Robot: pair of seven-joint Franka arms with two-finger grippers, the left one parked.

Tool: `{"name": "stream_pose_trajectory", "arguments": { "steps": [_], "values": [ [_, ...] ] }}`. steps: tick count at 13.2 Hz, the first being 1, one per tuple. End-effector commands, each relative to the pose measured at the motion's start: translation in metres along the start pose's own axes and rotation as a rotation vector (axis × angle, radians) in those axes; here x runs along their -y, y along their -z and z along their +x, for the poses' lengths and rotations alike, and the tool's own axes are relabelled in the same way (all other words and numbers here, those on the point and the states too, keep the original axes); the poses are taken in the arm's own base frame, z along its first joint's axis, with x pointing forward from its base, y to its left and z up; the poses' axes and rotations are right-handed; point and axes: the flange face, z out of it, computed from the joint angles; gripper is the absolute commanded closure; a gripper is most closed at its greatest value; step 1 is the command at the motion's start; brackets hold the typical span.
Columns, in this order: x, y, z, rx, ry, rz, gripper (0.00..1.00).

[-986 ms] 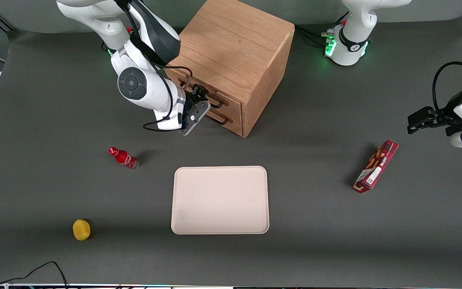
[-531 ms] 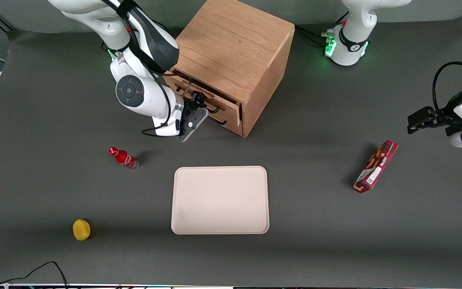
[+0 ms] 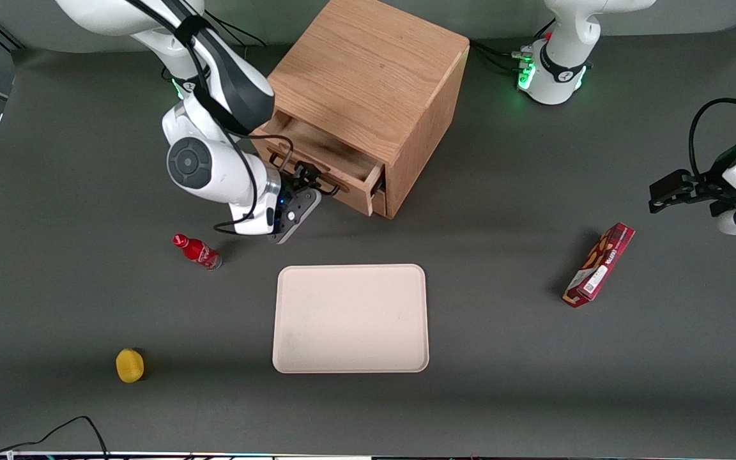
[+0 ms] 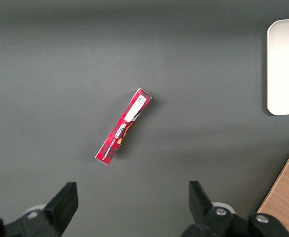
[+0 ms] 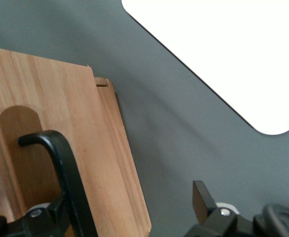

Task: Open upper drawer
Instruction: 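Pull the handle outward with the right gripper, sliding the upper drawer open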

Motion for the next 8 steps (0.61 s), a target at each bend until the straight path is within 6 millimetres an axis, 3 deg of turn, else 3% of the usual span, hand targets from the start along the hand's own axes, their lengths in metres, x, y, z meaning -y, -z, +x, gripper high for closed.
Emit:
{"name": "stream_pose_trajectory", "arguments": {
  "steps": [1,8],
  "values": [
    [-0.016,0.007,0.005,-0.006,0.029,-0.009,0.00],
    [-0.042,0.021,0.013,0.009,0.037,-0.026,0.00]
  ]
}}
